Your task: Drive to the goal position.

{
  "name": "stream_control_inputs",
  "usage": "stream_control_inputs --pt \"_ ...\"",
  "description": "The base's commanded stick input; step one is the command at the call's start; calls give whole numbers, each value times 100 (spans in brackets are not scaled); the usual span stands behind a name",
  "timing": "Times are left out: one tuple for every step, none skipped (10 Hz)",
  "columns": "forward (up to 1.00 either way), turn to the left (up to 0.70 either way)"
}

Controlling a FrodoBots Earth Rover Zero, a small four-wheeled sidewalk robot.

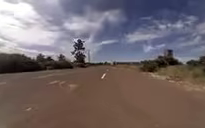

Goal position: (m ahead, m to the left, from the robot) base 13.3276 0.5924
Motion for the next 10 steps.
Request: stream_control_inputs --pt "100 -7" --pt "100 -1" --pt "100 0" --pt "100 0" --pt "100 0" --pt "100 0" --pt "100 0" --pt "100 0" --pt "100 0" --pt "100 0"
